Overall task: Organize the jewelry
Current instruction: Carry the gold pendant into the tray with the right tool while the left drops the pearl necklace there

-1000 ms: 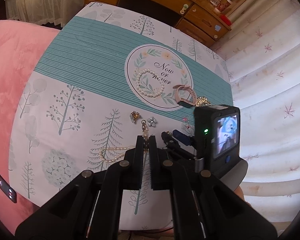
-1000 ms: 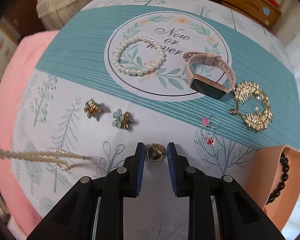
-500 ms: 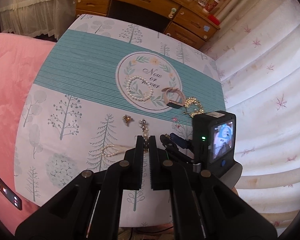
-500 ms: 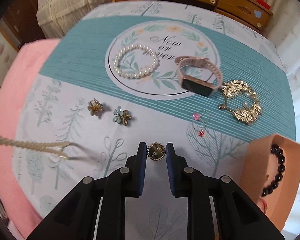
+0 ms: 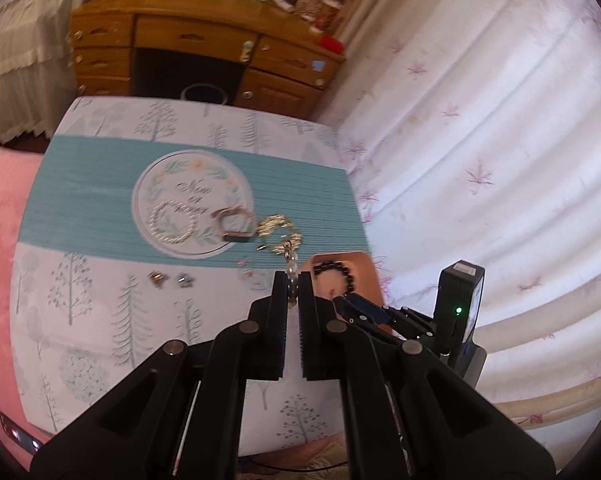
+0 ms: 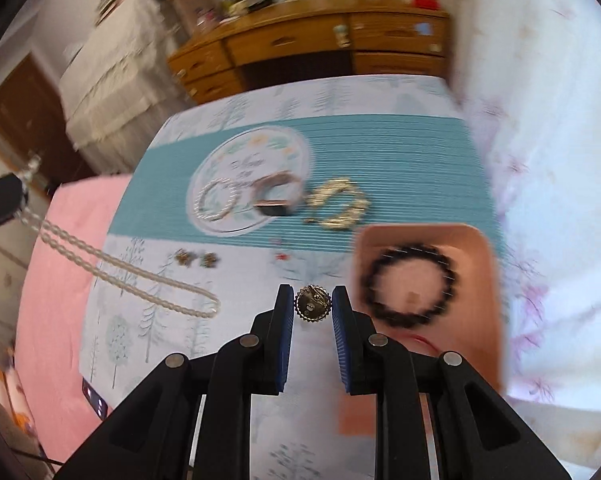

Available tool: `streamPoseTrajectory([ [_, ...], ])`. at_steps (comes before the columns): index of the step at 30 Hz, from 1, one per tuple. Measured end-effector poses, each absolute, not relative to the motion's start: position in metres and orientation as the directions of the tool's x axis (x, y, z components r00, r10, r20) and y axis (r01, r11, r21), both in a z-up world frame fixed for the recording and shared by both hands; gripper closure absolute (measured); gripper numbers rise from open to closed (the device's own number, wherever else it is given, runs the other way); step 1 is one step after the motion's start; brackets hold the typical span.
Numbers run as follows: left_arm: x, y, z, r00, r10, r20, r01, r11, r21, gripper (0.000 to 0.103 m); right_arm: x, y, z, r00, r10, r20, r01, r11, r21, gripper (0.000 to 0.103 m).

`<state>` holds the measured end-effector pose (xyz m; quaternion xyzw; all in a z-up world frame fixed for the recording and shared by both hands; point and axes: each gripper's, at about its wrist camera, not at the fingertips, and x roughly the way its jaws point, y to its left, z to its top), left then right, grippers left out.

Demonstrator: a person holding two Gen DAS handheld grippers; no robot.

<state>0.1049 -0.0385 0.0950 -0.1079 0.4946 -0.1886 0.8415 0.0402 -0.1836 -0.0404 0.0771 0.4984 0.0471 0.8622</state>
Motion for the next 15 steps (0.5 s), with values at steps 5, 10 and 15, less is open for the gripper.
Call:
streamPoseTrajectory([
  [5,0.107,-0.095,0.103,0.419,-0.458,-0.784,0.299,0.885,-0.357,0.1,0.017,-0.242,-0.047,0.505,0.152,-0.85,0.094,0.969,0.229,0.084],
  [10,0.112,-0.144,0.084,0.366,-0.48,-0.798,0.34,0.867,-0.365,0.1,0.001,-0.278,-0.064,0.491,0.157,-0.857,0.157,0.952,0.264,0.084],
  [15,0.121,-0.187,0.043,0.288,-0.477,-0.83,0.387,0.851,-0.355,0.1,-0.005,-0.288,-0.085,0.467,0.167,-0.869,0.185,0.942,0.28,0.084],
])
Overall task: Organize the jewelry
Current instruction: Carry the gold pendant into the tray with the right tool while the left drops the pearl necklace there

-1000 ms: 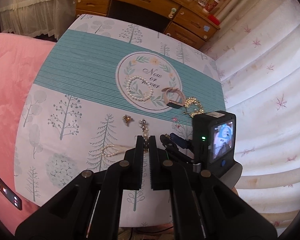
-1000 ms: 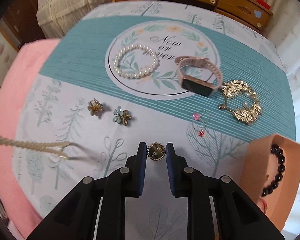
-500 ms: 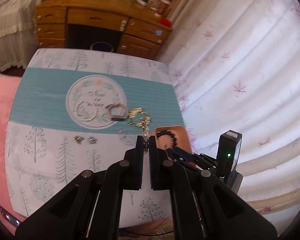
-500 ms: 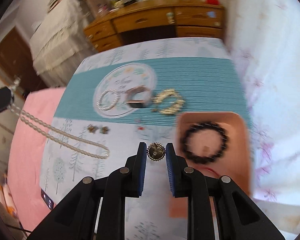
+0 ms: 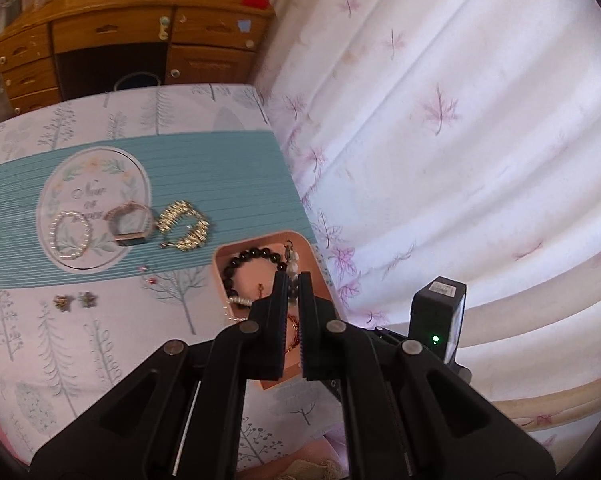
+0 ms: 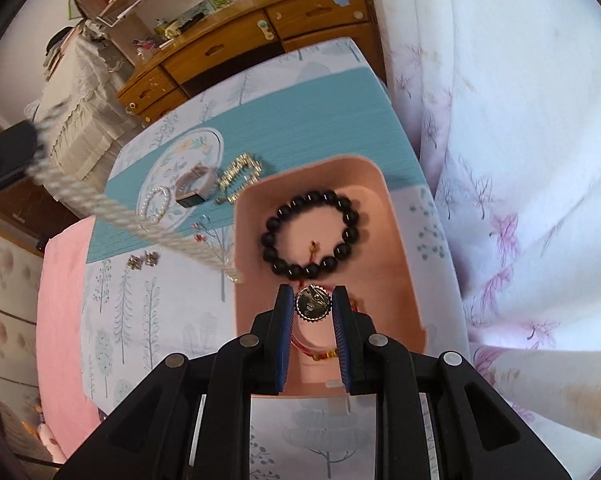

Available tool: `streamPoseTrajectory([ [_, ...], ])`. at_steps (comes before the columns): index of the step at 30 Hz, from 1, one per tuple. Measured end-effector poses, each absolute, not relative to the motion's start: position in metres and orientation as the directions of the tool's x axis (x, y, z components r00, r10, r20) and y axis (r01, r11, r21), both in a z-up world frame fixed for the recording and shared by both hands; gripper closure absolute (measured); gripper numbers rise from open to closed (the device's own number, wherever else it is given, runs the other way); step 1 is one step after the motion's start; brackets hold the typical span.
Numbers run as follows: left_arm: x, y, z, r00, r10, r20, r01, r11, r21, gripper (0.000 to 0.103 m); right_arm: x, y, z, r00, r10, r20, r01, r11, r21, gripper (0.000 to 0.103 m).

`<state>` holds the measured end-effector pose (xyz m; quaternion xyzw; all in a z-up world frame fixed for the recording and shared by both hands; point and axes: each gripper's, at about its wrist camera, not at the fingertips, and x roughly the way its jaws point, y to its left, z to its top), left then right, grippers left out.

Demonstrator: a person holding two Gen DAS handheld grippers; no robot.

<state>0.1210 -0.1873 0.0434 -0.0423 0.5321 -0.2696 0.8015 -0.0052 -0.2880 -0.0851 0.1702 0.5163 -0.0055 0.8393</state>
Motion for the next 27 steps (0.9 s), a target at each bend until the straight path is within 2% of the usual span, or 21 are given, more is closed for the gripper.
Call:
streamPoseTrajectory([
  [9,0.134,-0.224,-0.033,0.195,-0.43,-0.882,0.425,0.847,-0.319,0.1,0.001,-0.287,-0.124,0.415,0.154,-0.897,0.217,0.94,0.262,0.084],
  [16,0.131,-0.228,-0.063,0.253,-0.327,-0.911,0.446,0.875,-0.19,0.1,0.005,-0.285,-0.147,0.377,0.136,-0.916,0.238,0.942,0.238,0.083],
  [17,0.133,-0.226,-0.066,0.247,-0.318,-0.915,0.439,0.879,-0.187,0.1,0.005,-0.284,-0.149,0.372,0.139,-0.918,0.239,0.941,0.239,0.082],
  [19,0.134,-0.217,-0.075,0.235,-0.31,-0.921,0.418,0.888,-0.192,0.1,0.005,-0.284,-0.152,0.365,0.152,-0.919,0.241,0.937,0.251,0.069],
  [22,0.132,-0.206,-0.085,0.248,-0.288,-0.925,0.405,0.898,-0.171,0.1,0.003,-0.282,-0.149,0.388,0.157,-0.908,0.237,0.935,0.263,0.059],
  [24,0.129,-0.2,-0.092,0.24,-0.256,-0.937,0.4,0.905,-0.145,0.1,0.001,-0.28,-0.146,0.4,0.157,-0.903,0.232,0.936,0.265,0.057],
  [27,0.123,-0.186,-0.1,0.206,-0.281,-0.937,0.392,0.901,-0.184,0.1,-0.002,-0.276,-0.143,0.407,0.148,-0.901,0.225,0.94,0.256,0.057],
])
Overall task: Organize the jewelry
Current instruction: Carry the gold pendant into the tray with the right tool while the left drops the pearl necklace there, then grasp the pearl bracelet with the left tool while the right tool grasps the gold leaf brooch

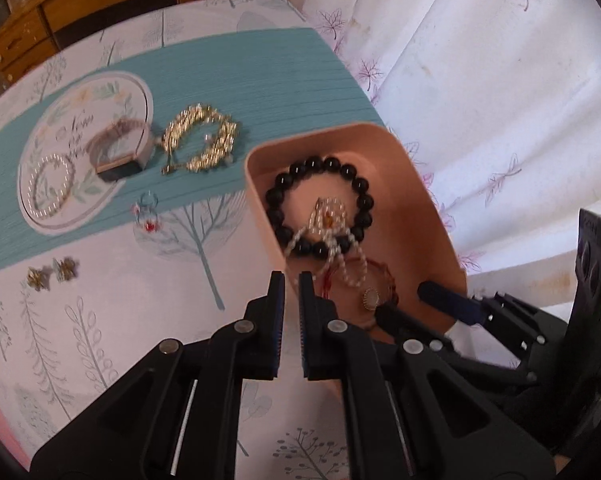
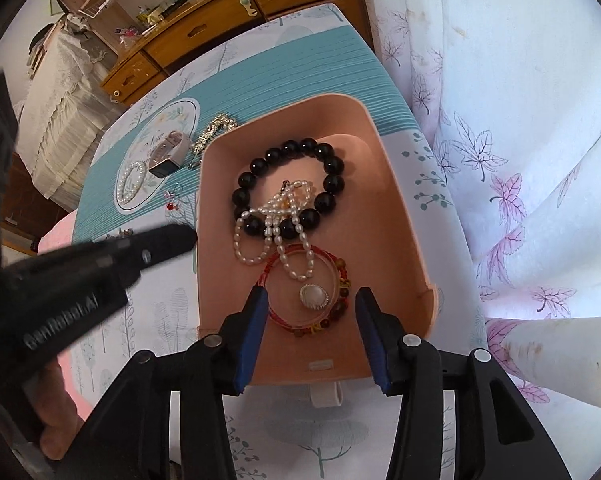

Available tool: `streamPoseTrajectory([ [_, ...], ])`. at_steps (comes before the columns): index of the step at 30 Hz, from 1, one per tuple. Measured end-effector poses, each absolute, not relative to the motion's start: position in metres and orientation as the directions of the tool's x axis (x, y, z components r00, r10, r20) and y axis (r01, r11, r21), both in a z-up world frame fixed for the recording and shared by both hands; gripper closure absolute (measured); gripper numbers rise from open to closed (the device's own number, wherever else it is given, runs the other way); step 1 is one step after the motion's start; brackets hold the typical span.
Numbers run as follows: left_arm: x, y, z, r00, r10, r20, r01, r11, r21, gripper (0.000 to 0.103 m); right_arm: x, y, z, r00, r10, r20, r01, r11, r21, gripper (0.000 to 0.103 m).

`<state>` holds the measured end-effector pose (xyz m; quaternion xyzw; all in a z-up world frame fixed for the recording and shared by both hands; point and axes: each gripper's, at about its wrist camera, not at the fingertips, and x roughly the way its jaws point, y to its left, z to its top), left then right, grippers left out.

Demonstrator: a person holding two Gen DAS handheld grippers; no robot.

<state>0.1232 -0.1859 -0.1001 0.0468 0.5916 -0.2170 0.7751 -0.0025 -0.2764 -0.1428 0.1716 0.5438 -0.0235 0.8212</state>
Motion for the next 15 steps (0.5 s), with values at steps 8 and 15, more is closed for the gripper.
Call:
streamPoseTrajectory([
  [8,0.11,-0.133,-0.109,0.231,-0.316,-0.92,0.301,0.923,-0.242,0.1,-0.009,-0.262,-0.14,0.391,0.13,-0.911,0.212,0.951,0.227,0.057],
  [15,0.105,-0.081,-0.116,0.257,-0.302,-0.918,0.199,0.946,-0.255,0.1,-0.014,-0.241,-0.126,0.402,0.117,-0.908,0.178,0.963,0.203,0.057],
])
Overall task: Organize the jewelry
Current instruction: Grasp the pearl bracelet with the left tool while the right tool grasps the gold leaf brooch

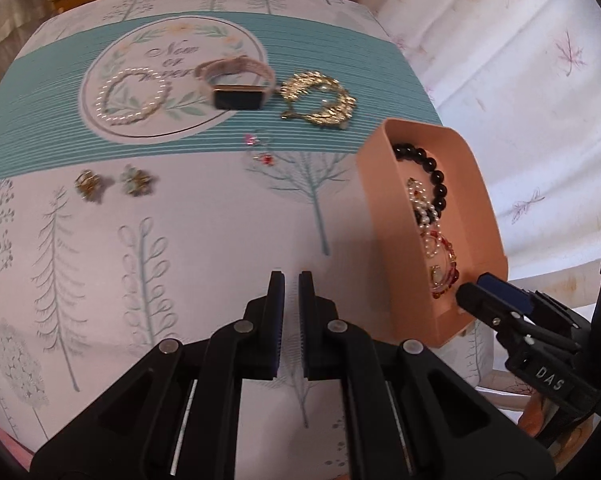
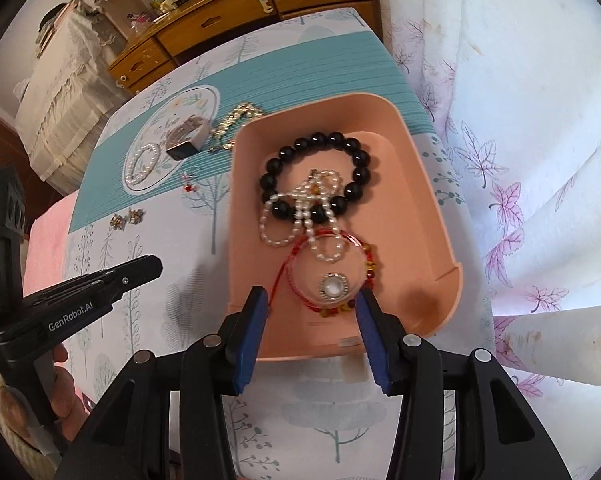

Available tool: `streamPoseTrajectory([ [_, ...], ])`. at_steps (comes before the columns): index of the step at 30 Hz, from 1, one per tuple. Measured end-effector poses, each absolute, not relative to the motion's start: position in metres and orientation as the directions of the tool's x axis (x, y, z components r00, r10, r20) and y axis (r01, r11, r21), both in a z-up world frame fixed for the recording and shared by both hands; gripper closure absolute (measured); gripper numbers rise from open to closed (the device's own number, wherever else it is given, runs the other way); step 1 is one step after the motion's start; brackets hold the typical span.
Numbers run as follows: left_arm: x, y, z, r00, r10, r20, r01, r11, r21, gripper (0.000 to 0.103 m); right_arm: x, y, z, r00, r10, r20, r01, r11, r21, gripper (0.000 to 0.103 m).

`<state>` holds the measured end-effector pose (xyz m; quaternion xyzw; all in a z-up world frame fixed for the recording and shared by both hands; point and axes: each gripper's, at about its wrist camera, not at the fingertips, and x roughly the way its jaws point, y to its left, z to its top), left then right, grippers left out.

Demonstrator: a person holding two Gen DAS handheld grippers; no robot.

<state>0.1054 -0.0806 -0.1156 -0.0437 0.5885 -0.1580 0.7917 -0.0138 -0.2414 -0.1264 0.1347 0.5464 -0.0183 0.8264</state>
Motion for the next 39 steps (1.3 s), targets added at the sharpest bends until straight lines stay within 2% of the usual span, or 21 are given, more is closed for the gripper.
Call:
streamPoseTrajectory([
  [3,0.1,-0.061,-0.112,0.289,-0.321,-0.902,0.171,0.944,-0.281,0.1,-0.014,-0.23,-0.12,0.407,0.12,-0.906,0.157,0.967,0.199,0.057],
  [12,0.091,-0.008,-0.106,0.302,-0.186,-0.935,0.1,0.981,-0.163,0.1,-0.005,-0.192,-0.102,0.415,0.133,-0.9,0.086,0.979,0.184,0.057],
  [19,0.098,0.022,-0.083,0.324,-0.203,-0.924,0.075,0.979,-0.189,0.1,0.021,-0.174,-0.081,0.424,0.14,-0.895,0.029,0.985,0.168,0.057],
  [31,0.178,0.06,-0.063,0.321,-0.071,-0.944,0.031,0.997,-0.065,0.1,0.136,-0.176,-0.051,0.424,0.116,-0.898,-0.037,0.993,0.111,0.057],
  [39,0.243,0.053,-0.08,0.275,-0.085,-0.958,0.082,0.995,-0.065,0.1,0.214,-0.186,-0.088,0.327,0.086,-0.941,-0.049,0.996,0.074,0.057],
])
